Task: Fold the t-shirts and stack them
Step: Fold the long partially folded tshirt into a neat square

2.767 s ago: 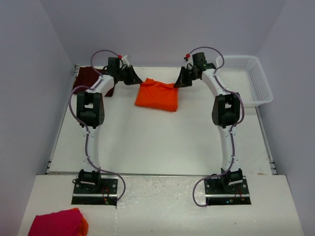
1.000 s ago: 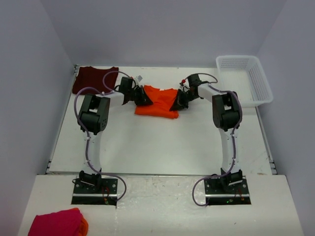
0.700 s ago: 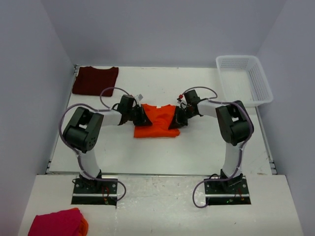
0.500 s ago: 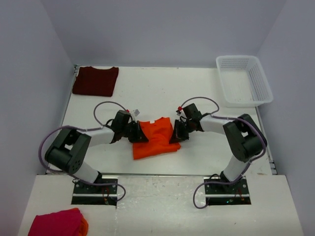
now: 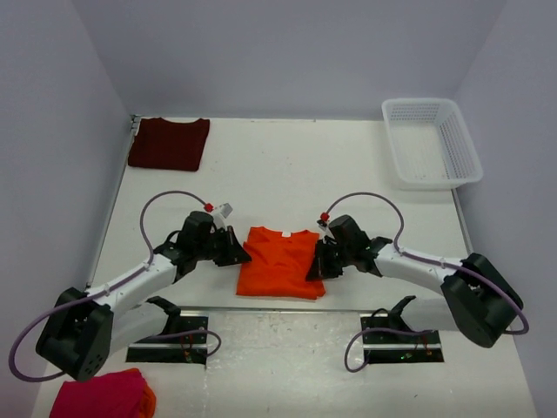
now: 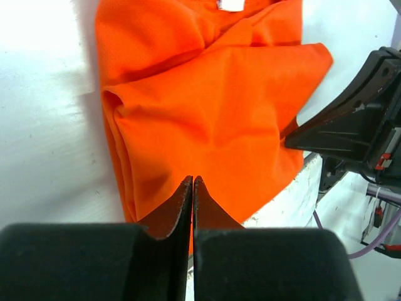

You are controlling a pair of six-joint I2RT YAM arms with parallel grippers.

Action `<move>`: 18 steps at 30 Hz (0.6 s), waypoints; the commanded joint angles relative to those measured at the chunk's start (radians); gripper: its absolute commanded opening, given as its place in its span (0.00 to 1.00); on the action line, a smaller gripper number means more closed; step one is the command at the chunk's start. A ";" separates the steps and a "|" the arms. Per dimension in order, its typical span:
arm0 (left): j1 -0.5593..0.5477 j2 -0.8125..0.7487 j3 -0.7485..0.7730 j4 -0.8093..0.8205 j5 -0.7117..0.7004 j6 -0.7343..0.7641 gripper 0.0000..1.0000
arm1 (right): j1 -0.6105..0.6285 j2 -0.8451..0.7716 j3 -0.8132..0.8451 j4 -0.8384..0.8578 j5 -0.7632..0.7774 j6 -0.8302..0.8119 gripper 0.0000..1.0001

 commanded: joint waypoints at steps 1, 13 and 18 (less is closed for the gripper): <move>-0.018 -0.098 0.015 -0.079 -0.034 0.035 0.00 | 0.023 -0.081 0.040 -0.059 0.093 -0.045 0.00; -0.019 0.047 0.235 -0.242 -0.290 0.116 0.35 | 0.034 -0.090 0.258 -0.333 0.376 -0.139 0.52; -0.013 0.176 0.281 -0.193 -0.292 0.121 0.33 | 0.023 0.002 0.290 -0.320 0.426 -0.125 0.50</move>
